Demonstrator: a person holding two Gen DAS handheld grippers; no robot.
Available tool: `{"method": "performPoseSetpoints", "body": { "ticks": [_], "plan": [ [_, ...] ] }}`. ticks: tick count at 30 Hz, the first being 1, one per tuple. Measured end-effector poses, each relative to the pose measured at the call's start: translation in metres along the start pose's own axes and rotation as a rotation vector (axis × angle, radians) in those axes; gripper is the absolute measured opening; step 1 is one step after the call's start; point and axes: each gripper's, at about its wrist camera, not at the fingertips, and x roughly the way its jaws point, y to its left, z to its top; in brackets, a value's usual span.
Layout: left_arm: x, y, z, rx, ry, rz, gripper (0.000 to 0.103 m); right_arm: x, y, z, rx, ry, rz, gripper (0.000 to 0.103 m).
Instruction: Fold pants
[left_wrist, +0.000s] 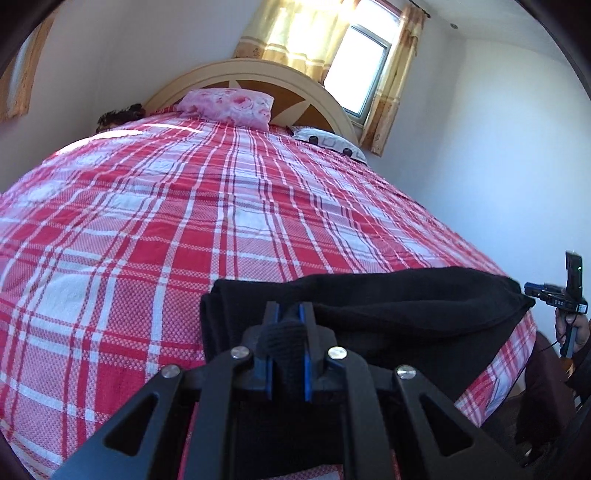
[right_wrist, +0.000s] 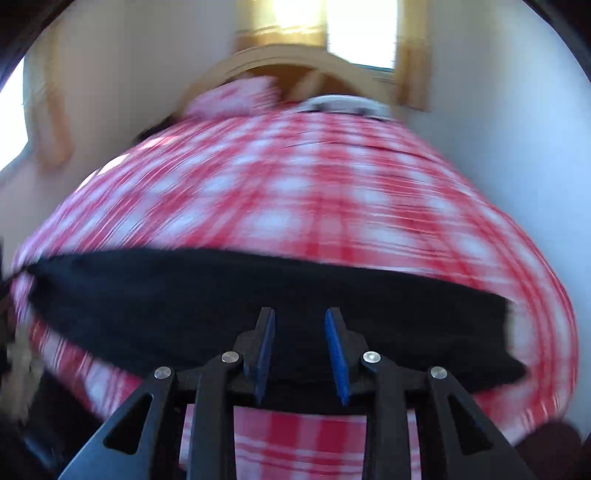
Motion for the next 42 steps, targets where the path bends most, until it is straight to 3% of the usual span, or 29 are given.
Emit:
{"method": "performPoseSetpoints", "body": {
  "ticks": [3, 9, 21, 22, 24, 32, 38, 42],
  "plan": [
    [0.000, 0.001, -0.001, 0.001, -0.002, -0.002, 0.012, 0.027, 0.071, -0.002, -0.183, 0.010, 0.085, 0.030],
    [-0.002, 0.003, -0.003, -0.006, -0.016, -0.017, 0.012, 0.053, 0.131, -0.011, -0.370, 0.031, 0.074, 0.030],
    [0.001, 0.009, -0.001, -0.033, -0.022, -0.045, 0.012, 0.069, 0.146, -0.015, -0.462, 0.094, 0.073, 0.030],
    [0.001, 0.010, 0.000, -0.035, -0.022, -0.046, 0.012, 0.070, 0.146, -0.014, -0.458, 0.099, 0.084, 0.028],
    [0.000, 0.010, 0.000, -0.034, -0.024, -0.046, 0.012, 0.068, 0.143, -0.008, -0.408, 0.112, 0.131, 0.004],
    [-0.028, 0.008, -0.004, 0.008, -0.032, -0.055, 0.013, 0.030, 0.136, -0.009, -0.379, 0.085, 0.199, 0.003],
    [-0.022, 0.017, -0.030, -0.017, 0.014, -0.052, 0.013, 0.051, 0.143, -0.037, -0.421, 0.177, 0.204, 0.003],
    [-0.021, 0.012, -0.034, 0.015, 0.011, -0.019, 0.023, 0.053, 0.140, -0.036, -0.411, 0.202, 0.231, 0.004]
  ]
}}
